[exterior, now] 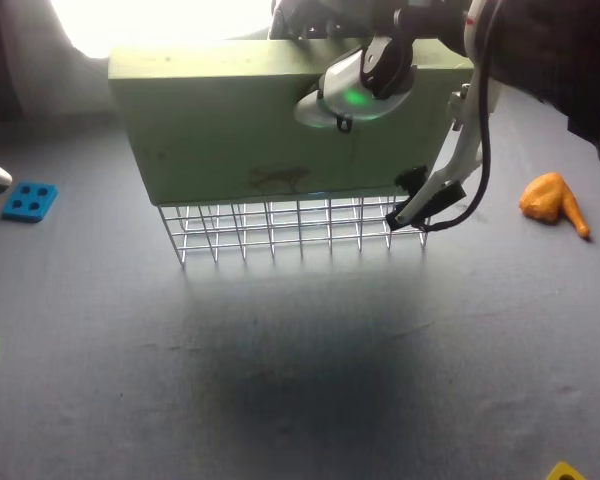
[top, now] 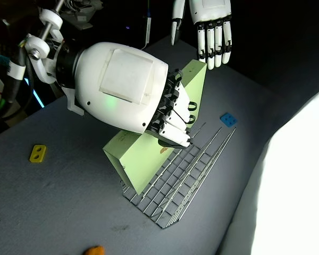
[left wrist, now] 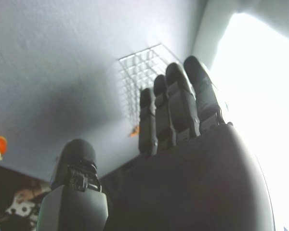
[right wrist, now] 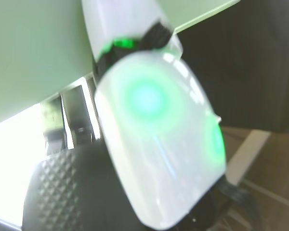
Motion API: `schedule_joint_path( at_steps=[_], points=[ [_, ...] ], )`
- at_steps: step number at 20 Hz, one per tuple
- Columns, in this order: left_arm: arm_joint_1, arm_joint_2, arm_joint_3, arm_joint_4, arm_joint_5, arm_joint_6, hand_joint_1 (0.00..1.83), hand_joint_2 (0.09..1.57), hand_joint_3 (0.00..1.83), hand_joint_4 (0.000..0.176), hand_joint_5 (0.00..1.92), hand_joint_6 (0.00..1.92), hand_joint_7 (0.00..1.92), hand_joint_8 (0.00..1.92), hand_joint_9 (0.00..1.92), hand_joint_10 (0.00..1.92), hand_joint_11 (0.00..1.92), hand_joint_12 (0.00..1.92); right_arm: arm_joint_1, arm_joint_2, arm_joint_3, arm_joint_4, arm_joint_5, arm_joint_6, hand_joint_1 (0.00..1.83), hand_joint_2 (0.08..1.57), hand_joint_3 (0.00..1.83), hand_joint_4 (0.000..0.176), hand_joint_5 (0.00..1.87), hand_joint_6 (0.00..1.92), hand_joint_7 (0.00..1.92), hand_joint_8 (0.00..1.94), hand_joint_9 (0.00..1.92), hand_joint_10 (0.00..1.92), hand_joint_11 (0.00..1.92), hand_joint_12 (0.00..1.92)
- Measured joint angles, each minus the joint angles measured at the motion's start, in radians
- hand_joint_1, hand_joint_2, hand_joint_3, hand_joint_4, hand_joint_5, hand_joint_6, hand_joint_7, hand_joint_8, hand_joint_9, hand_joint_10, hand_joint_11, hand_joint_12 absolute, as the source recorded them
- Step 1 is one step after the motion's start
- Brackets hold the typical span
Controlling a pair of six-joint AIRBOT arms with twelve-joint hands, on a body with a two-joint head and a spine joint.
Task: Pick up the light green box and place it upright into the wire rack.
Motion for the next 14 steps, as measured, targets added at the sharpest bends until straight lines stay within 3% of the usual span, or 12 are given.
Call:
schedule_joint_path(
  at_steps=[3,4,12,14],
  points=[
    [0.0,-0.002,0.0,0.0,0.0,0.0,0.14,1.27,0.0,0.0,0.26,0.0,0.29,0.0,0.27,0.01,0.0,0.56,-0.01,-0.003,0.024,0.001,-0.019,0.012,1.24,1.12,0.0,0.0,1.04,0.78,0.94,1.24,0.76,1.37,0.5,1.78],
    [0.0,-0.003,0.0,0.0,0.001,0.0,0.16,1.27,0.0,0.0,0.27,0.01,0.3,0.0,0.26,0.0,0.0,0.58,-0.01,-0.006,0.032,0.0,-0.024,0.018,1.26,1.12,0.0,0.0,1.08,0.68,0.92,1.31,0.73,1.46,0.48,1.85],
    [0.0,-0.012,0.0,0.0,0.0,0.0,0.19,1.26,0.0,0.0,0.27,0.0,0.31,0.0,0.25,0.0,0.0,0.54,-0.013,-0.027,0.055,-0.005,-0.06,0.034,1.25,1.12,0.0,0.0,1.06,0.72,0.92,1.3,0.72,1.47,0.48,1.83],
    [0.005,-0.013,0.0,0.0,0.002,0.0,0.19,1.26,0.0,0.0,0.27,0.0,0.31,0.0,0.25,0.0,0.0,0.54,-0.039,-0.046,0.066,-0.063,-0.048,0.04,1.25,1.12,0.0,0.0,1.06,0.72,0.92,1.3,0.72,1.47,0.48,1.83]
  ],
)
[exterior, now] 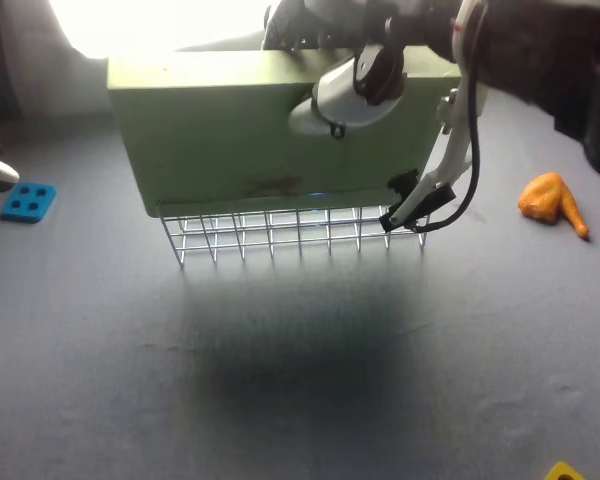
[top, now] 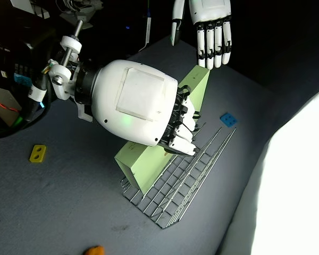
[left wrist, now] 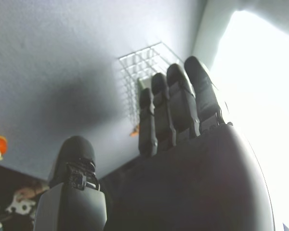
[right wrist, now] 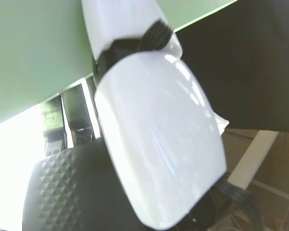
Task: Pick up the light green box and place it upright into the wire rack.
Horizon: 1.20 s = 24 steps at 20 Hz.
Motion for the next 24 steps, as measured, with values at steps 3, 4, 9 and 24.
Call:
schedule_joint_path(
  at_steps=[3,4,9,24],
  points=[
    [0.003,0.0,0.0,0.0,-0.002,0.0,0.2,1.27,0.0,0.0,0.24,0.0,0.27,0.0,0.24,0.0,0.0,0.55,-0.054,-0.022,0.004,-0.001,0.01,0.006,1.24,1.13,0.0,0.0,1.02,0.8,0.89,1.33,0.71,1.41,0.47,1.77],
    [0.003,0.0,0.0,0.0,-0.003,0.0,0.19,1.27,0.0,0.0,0.23,0.0,0.25,0.0,0.23,0.0,0.0,0.55,-0.058,-0.029,0.008,-0.002,0.004,0.015,1.24,1.14,0.0,0.0,1.02,0.79,0.89,1.34,0.71,1.42,0.47,1.77],
    [0.003,0.0,0.0,0.0,-0.002,0.0,0.21,1.26,0.0,0.017,0.23,0.01,0.27,0.01,0.26,0.01,0.0,0.64,-0.078,-0.048,0.021,-0.019,0.002,0.021,1.24,1.14,0.0,0.0,1.01,0.81,0.88,1.36,0.7,1.46,0.48,1.81],
    [0.003,0.0,0.0,0.0,-0.002,0.0,0.21,1.26,0.0,0.023,0.22,0.0,0.26,0.0,0.24,0.01,0.0,0.6,-0.09,-0.06,0.061,-0.106,-0.002,0.097,1.05,1.05,0.0,0.0,0.65,0.18,0.72,0.15,0.48,0.75,0.13,1.52]
  ],
)
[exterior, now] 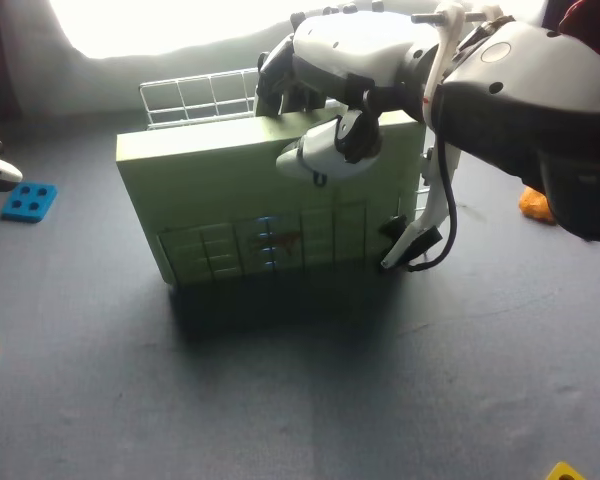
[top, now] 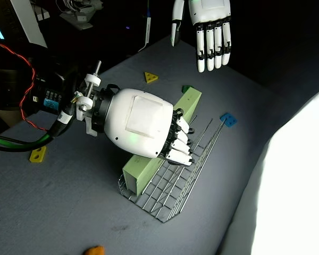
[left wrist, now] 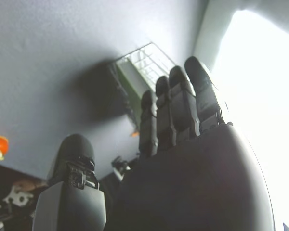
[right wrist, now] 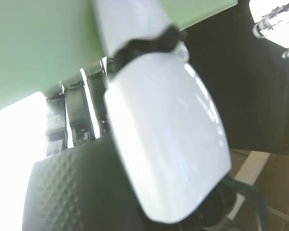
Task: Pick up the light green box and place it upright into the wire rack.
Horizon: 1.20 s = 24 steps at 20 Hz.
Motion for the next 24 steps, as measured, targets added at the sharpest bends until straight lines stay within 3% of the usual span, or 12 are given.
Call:
schedule_joint_path(
  at_steps=[4,6,9,11,13,15,17,20,21,22,23,24],
  points=[
    [0.0,0.0,0.0,0.0,0.0,0.0,0.2,1.27,0.0,0.024,0.19,0.0,0.24,0.0,0.24,0.0,0.0,0.6,0.0,0.002,0.0,0.0,-0.01,0.0,1.0,1.06,0.01,0.0,0.62,0.07,0.71,0.03,0.49,0.6,0.13,1.43],
    [0.0,0.0,0.0,0.0,0.0,0.0,0.22,1.27,0.0,0.015,0.23,0.0,0.26,0.0,0.24,0.0,0.0,0.56,0.006,0.02,-0.009,0.003,-0.036,-0.001,1.0,1.06,0.01,0.0,0.59,0.04,0.69,0.0,0.49,0.54,0.12,1.42],
    [0.0,0.0,0.0,0.0,0.0,0.0,0.22,1.27,0.0,0.01,0.24,0.01,0.27,0.0,0.26,0.01,0.0,0.62,0.05,0.064,-0.041,0.0,-0.049,-0.01,0.97,1.08,0.0,0.0,0.55,0.01,0.67,0.0,0.47,0.55,0.03,1.51],
    [0.004,0.0,0.0,0.0,0.002,0.0,0.19,1.27,0.0,0.021,0.22,0.0,0.27,0.0,0.26,0.0,0.0,0.58,0.07,0.098,-0.072,-0.003,-0.042,-0.07,0.97,1.06,0.0,0.0,0.55,0.01,0.65,0.0,0.45,0.55,0.0,1.51],
    [0.004,0.0,0.0,0.0,-0.001,0.0,0.15,1.28,0.0,0.02,0.2,0.0,0.25,0.0,0.24,0.0,0.0,0.53,0.074,0.14,-0.11,-0.008,-0.047,-0.092,0.98,1.05,0.0,0.0,0.55,0.0,0.64,0.0,0.44,0.55,0.0,1.51],
    [0.004,0.0,0.0,0.0,0.0,0.0,0.13,1.28,0.0,0.019,0.21,0.0,0.25,0.0,0.23,0.0,0.0,0.52,0.074,0.178,-0.149,-0.099,-0.026,-0.055,0.98,1.05,0.0,0.0,0.53,0.0,0.63,0.0,0.41,0.59,0.0,1.53],
    [0.004,0.0,0.0,0.0,0.0,0.0,0.17,1.27,0.0,0.008,0.27,0.01,0.34,0.02,0.32,0.02,0.0,0.75,0.062,0.255,-0.211,-0.253,0.014,0.027,0.68,1.14,0.01,0.0,0.61,0.03,0.71,0.02,0.45,0.71,0.05,1.58],
    [0.013,0.0,0.0,0.0,0.002,0.0,0.17,1.27,0.0,0.0,0.37,0.01,0.48,0.01,0.48,0.04,0.0,1.09,0.023,0.373,-0.276,-0.364,0.023,0.117,0.51,1.17,0.0,0.0,0.71,0.05,0.81,0.04,0.46,0.95,0.11,1.63],
    [0.013,0.0,0.0,0.0,0.0,0.0,0.16,1.28,0.0,0.0,0.54,0.03,0.74,0.05,0.74,0.13,0.22,1.28,0.013,0.401,-0.286,-0.37,0.022,0.125,0.34,1.21,0.0,0.0,0.83,0.3,0.91,0.28,0.53,1.16,0.21,1.71],
    [0.013,0.0,-0.001,0.0,0.001,0.0,0.15,1.28,0.0,0.0,0.71,0.05,0.9,0.05,0.86,0.19,0.34,1.33,0.007,0.429,-0.295,-0.385,0.021,0.126,0.28,1.22,0.0,0.0,0.86,0.64,0.84,0.81,0.54,1.39,0.28,1.8],
    [0.013,0.0,-0.004,0.0,0.004,0.0,0.13,1.28,0.0,0.0,0.8,0.03,0.99,0.03,0.9,0.28,0.38,1.39,0.003,0.449,-0.3,-0.406,0.022,0.128,0.22,1.24,0.0,0.0,0.85,0.88,0.79,1.13,0.54,1.52,0.3,1.9],
    [0.013,0.0,-0.005,0.0,0.003,0.0,0.12,1.29,0.0,0.0,0.88,0.04,1.06,0.03,0.9,0.44,0.43,1.45,0.0,0.473,-0.309,-0.421,0.021,0.13,0.18,1.25,0.0,0.0,0.87,0.98,0.79,1.3,0.56,1.61,0.35,1.92]
  ],
)
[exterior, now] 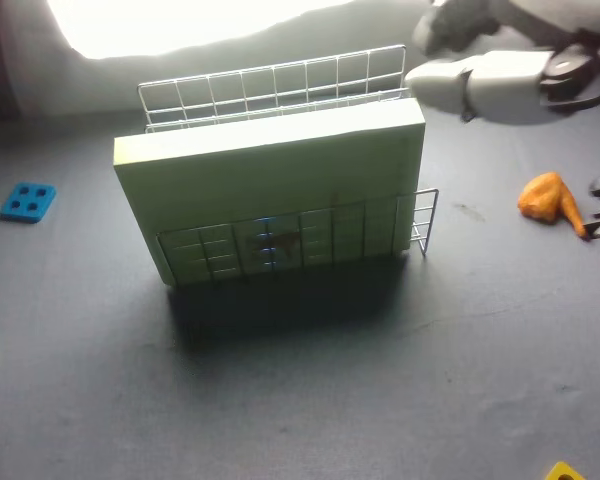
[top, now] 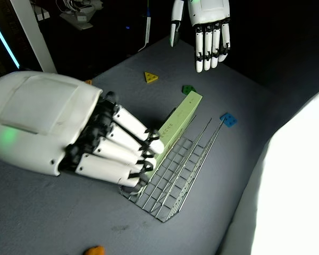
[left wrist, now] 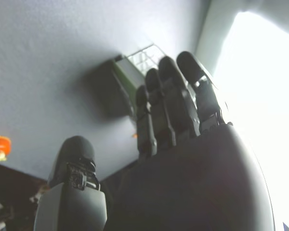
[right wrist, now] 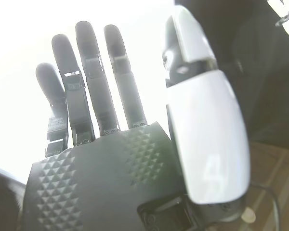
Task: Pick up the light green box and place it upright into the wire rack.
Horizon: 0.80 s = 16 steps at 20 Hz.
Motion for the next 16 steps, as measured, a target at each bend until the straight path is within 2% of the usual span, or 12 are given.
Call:
schedule_joint_path(
  at_steps=[1,2,3,4,5,6,9,13,14,16],
  points=[
    [0.0,0.0,0.0,0.0,-0.005,0.0,0.11,1.29,0.0,0.0,0.96,0.45,1.11,0.35,0.87,0.88,0.53,1.58,0.0,0.027,-0.01,-0.01,-0.006,0.0,0.11,1.27,0.0,0.0,0.93,1.17,0.9,1.47,0.69,1.78,0.52,1.92],
    [0.0,0.0,0.0,0.0,-0.004,0.0,0.11,1.3,0.0,0.0,0.91,0.84,1.04,0.72,0.82,1.13,0.55,1.68,0.0,0.042,-0.015,-0.013,-0.014,0.0,0.09,1.27,0.0,0.0,0.96,1.32,0.95,1.59,0.77,1.89,0.64,1.92],
    [0.0,0.0,0.002,0.0,-0.001,0.0,0.1,1.31,0.0,0.0,0.82,1.2,0.96,1.12,0.8,1.34,0.59,1.78,0.004,0.072,-0.028,-0.014,-0.038,0.0,0.1,1.27,0.0,0.0,0.98,1.49,1.02,1.7,0.91,1.92,0.79,1.92],
    [0.0,0.0,0.003,0.0,-0.002,0.0,0.12,1.31,0.0,0.0,0.71,1.62,0.85,1.56,0.76,1.67,0.61,1.89,0.006,0.097,-0.042,-0.015,-0.052,0.0,0.11,1.27,0.0,0.0,0.95,1.71,1.06,1.84,1.03,1.92,0.97,1.92],
    [0.0,0.0,0.003,0.0,-0.002,0.0,0.12,1.31,0.0,0.0,0.67,1.75,0.81,1.7,0.73,1.78,0.62,1.92,0.008,0.12,-0.058,-0.015,-0.065,0.001,0.11,1.27,0.0,0.0,0.94,1.78,1.06,1.88,1.06,1.92,1.02,1.92],
    [0.0,0.0,0.004,0.0,-0.001,0.0,0.05,1.32,0.0,0.0,0.76,1.89,0.86,1.85,0.81,1.89,0.66,1.92,0.008,0.141,-0.076,-0.017,-0.072,0.002,0.13,1.27,0.0,0.0,0.94,1.86,1.09,1.91,1.09,1.92,1.09,1.92],
    [0.003,0.0,0.006,0.0,0.0,0.0,0.01,1.32,0.0,0.0,0.89,1.92,0.98,1.91,0.93,1.92,0.75,1.92,0.014,0.171,-0.12,-0.017,-0.082,-0.003,0.19,1.27,0.0,0.0,0.97,1.92,1.16,1.92,1.18,1.92,1.18,1.92],
    [0.005,0.0,0.006,0.0,-0.001,-0.004,0.01,1.33,0.0,0.0,0.86,1.92,0.95,1.91,0.9,1.92,0.75,1.92,0.019,0.173,-0.155,-0.024,-0.09,-0.019,0.22,1.28,0.0,0.0,0.98,1.92,1.16,1.92,1.18,1.92,1.18,1.92],
    [0.005,0.0,0.006,0.0,-0.001,-0.004,0.01,1.33,0.0,0.0,0.86,1.92,0.95,1.92,0.9,1.92,0.76,1.92,0.019,0.173,-0.154,-0.022,-0.089,-0.016,0.31,1.26,0.0,0.0,0.98,1.92,1.14,1.92,1.17,1.92,1.16,1.92],
    [0.007,0.0,0.009,0.0,-0.001,-0.005,0.02,1.33,0.0,0.0,0.87,1.92,0.97,1.92,0.91,1.92,0.76,1.92,0.019,0.173,-0.153,-0.021,-0.078,-0.012,0.38,1.25,0.0,0.0,0.97,1.92,1.13,1.94,1.16,1.92,1.16,1.92]
  ],
)
